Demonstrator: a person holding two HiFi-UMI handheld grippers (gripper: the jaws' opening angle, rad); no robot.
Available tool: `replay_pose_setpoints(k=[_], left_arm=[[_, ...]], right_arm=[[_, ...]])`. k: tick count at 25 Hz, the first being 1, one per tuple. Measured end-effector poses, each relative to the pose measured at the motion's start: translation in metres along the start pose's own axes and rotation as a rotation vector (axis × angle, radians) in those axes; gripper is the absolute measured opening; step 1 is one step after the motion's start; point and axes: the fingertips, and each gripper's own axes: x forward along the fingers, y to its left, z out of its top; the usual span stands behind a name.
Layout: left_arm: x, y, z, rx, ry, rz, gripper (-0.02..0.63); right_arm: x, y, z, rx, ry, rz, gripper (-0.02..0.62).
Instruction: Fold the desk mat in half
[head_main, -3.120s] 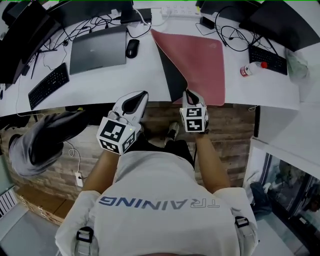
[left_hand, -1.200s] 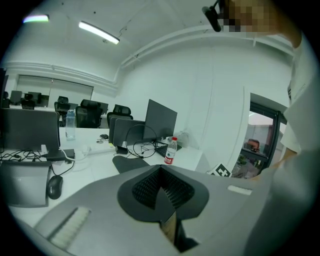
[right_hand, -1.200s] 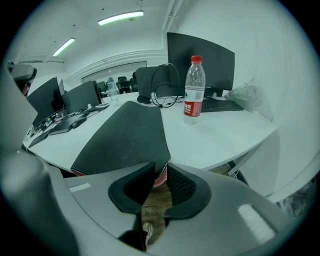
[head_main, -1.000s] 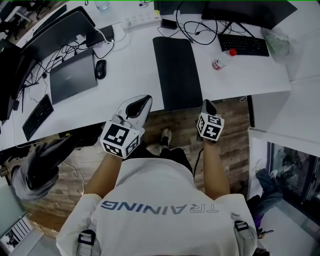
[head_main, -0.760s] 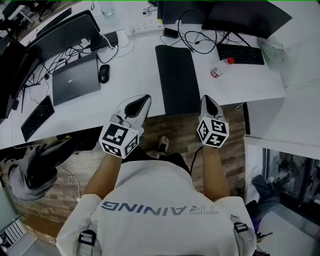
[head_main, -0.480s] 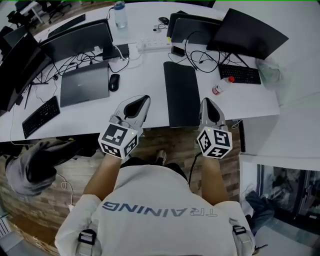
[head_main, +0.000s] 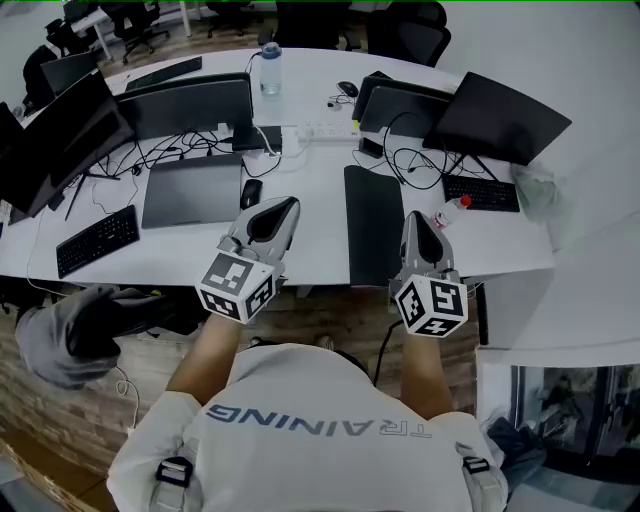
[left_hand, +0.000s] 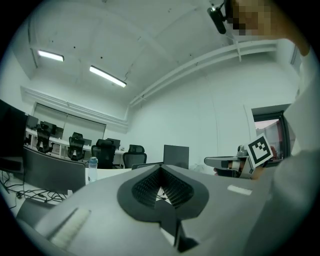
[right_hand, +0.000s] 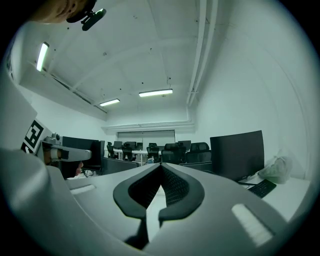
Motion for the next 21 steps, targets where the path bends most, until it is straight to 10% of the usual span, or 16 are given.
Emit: replay_pose_setpoints(k=[21], left_arm=[[0.015,-0.007,-0.002,0.004,0.005,-0.071,0.002]], right_arm=[[-0.004,-0.010,-0.009,0.006,0.008,-0.049,0.014]])
